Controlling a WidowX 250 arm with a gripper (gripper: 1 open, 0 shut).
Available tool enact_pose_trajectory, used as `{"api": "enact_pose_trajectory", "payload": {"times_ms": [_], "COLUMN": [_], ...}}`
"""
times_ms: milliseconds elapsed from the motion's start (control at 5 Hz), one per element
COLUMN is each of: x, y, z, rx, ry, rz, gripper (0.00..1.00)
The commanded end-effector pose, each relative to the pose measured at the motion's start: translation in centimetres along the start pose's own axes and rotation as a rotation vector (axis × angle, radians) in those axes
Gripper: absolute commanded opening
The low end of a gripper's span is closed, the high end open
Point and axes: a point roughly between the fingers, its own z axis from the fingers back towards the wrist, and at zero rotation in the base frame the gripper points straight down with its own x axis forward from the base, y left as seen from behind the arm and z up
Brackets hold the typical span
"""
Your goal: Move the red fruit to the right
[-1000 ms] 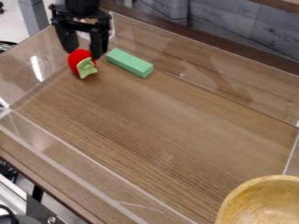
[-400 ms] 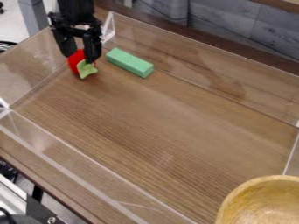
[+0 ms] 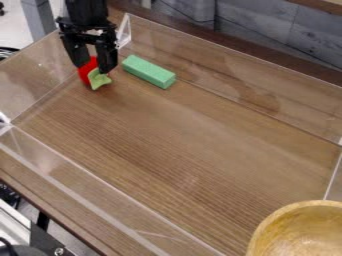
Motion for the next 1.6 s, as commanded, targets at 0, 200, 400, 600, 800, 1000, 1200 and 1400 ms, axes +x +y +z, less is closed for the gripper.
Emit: {"api": "enact_pose_trajectory", "payload": {"times_ms": [0, 200, 400, 600, 800, 1000, 1200, 1400], "x": [1.1, 1.4, 1.5, 1.6, 2.3, 2.9, 3.4, 3.7], "y": [1.5, 2.7, 4.0, 5.2, 5.2, 5.0, 4.8, 4.6], "z": [2.4, 2.1, 1.1, 0.1, -0.2, -0.3, -0.5, -0.6], "rx": [0.016, 0.003, -0.009, -0.017, -0.020, -0.021, -0.020, -0.020], "ry": [-0.079, -0.085, -0.088, -0.085, -0.078, -0.072, -0.073, -0.074], "rz": [0.016, 0.046, 0.050, 0.049, 0.021, -0.006, 0.011, 0.028], "gripper": [1.00, 1.00, 0.00, 1.00, 1.00, 1.00, 1.00, 1.00]}}
